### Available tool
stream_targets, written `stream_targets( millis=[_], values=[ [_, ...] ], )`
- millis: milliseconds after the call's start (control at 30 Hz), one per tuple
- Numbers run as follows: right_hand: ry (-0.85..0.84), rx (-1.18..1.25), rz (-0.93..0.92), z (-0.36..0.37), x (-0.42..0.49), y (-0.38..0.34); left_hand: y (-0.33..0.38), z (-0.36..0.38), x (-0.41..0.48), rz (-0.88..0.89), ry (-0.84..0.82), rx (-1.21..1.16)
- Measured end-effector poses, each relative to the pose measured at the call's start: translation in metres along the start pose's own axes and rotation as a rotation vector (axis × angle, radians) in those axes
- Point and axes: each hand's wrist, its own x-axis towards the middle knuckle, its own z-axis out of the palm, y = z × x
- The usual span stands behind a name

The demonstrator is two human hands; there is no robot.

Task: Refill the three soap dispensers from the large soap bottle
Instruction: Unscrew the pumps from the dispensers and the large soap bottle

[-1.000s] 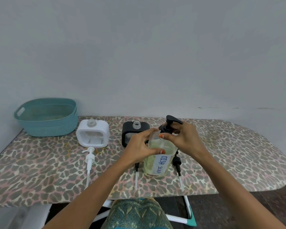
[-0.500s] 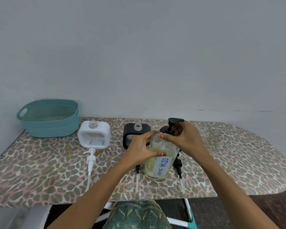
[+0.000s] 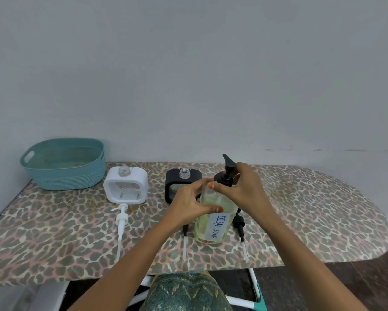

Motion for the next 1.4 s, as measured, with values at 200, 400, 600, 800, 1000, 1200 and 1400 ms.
stream_targets(
  millis=[200, 400, 600, 800, 1000, 1200, 1400],
  values=[
    [-0.163, 0.152, 0.031, -0.014, 0.004, 0.002, -0.001, 0.000, 0.000, -0.012, -0.002, -0.027],
    [-0.201, 0.252, 0.067, -0.010, 0.002, 0.004, -0.001, 0.001, -0.001, -0.004, -0.002, -0.027],
    [0.000, 0.027, 0.038, 0.000, 0.002, 0.002, -0.003, 0.001, 0.000, -0.002, -0.005, -0.020],
    [-0.207, 0.375, 0.124, -0.016, 0.005, 0.006, -0.003, 0.000, 0.001, 0.001, -0.002, -0.022],
    [-0.126, 0.296, 0.127, -0.001, -0.001, 0.003, -0.003, 0.001, 0.000, 0.007, -0.009, -0.016],
    [-0.001, 0.229, 0.087, -0.002, -0.003, 0.003, -0.003, 0.000, -0.001, -0.003, -0.009, -0.023],
    [-0.195, 0.460, 0.136, -0.014, -0.005, -0.001, -0.002, 0.001, -0.001, 0.005, -0.007, -0.017]
  ],
)
